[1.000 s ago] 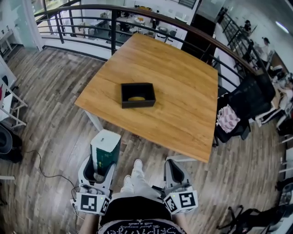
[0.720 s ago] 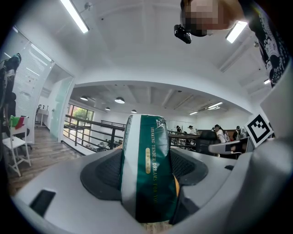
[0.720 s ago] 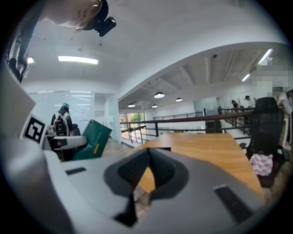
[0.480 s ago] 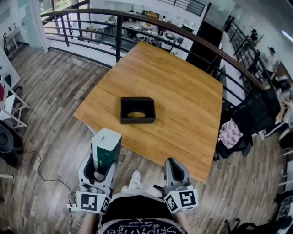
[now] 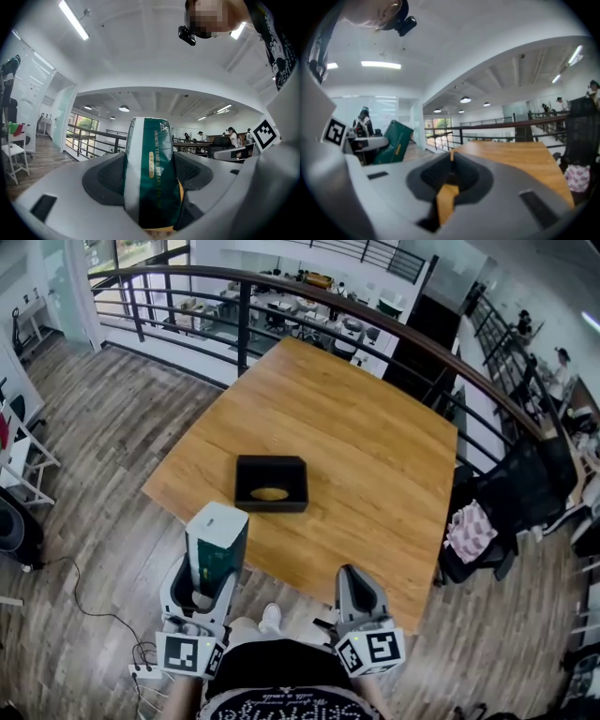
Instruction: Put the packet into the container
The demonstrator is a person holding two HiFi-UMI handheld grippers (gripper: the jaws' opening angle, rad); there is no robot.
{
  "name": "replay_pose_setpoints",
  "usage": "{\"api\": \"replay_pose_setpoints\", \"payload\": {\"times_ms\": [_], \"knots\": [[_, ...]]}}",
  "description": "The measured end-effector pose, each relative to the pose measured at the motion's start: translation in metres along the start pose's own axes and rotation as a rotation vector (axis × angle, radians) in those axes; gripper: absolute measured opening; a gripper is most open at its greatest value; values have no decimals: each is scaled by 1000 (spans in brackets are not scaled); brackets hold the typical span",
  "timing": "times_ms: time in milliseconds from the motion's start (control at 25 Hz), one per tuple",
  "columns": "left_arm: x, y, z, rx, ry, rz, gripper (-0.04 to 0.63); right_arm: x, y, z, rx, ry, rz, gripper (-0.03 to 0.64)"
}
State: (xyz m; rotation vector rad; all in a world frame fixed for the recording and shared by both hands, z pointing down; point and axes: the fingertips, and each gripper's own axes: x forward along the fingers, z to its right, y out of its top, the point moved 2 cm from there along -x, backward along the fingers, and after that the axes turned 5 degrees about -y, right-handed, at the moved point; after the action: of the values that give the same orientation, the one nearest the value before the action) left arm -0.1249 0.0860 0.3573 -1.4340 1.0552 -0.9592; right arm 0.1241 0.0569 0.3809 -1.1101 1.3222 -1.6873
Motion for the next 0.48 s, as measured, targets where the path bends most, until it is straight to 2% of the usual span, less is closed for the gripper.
{"api": "replay_pose_setpoints", "payload": {"times_ms": [480], "knots": [[6, -2, 3, -3, 19, -1, 348, 0, -6, 16, 24, -13, -9, 40]]}}
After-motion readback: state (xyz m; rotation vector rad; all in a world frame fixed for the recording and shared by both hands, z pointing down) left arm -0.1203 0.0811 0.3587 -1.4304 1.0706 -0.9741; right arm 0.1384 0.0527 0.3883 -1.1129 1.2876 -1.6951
